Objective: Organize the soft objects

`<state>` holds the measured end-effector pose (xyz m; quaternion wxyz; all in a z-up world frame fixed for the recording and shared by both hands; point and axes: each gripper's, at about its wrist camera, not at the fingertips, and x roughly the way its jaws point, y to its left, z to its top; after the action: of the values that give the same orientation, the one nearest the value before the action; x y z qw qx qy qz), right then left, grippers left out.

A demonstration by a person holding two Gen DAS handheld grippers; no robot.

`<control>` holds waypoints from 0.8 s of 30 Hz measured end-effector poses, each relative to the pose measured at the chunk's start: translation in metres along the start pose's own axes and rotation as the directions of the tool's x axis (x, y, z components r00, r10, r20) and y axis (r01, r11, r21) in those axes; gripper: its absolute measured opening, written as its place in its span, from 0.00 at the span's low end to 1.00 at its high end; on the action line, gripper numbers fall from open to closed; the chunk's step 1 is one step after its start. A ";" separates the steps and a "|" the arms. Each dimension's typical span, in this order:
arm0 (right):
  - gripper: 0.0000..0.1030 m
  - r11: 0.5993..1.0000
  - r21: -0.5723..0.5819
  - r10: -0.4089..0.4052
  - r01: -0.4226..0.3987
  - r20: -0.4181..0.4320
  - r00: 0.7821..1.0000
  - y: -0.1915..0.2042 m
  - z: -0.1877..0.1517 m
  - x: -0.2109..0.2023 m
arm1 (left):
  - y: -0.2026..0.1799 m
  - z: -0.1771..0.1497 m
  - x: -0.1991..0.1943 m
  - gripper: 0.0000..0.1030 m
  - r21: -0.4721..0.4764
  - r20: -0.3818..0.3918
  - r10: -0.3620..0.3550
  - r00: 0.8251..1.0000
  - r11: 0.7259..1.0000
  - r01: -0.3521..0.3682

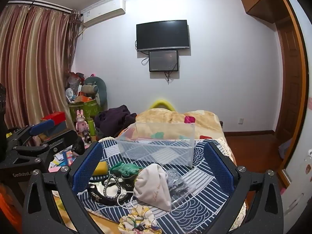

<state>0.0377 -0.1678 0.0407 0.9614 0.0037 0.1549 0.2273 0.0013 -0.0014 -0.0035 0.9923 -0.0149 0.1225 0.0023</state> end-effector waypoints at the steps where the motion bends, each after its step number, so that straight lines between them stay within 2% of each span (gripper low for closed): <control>1: 1.00 1.000 0.000 0.000 0.000 0.001 1.000 0.000 0.000 0.000 | 0.000 0.001 0.000 1.00 0.000 0.000 0.000 1.000 1.000 0.000; 24: 1.00 1.000 -0.001 0.000 0.000 0.007 1.000 0.001 0.000 0.001 | 0.002 0.003 -0.004 1.00 0.005 0.007 0.005 1.000 1.000 -0.005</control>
<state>0.0378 -0.1666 0.0406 0.9620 0.0041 0.1515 0.2272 -0.0020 0.0005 0.0002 0.9928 -0.0122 0.1190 0.0048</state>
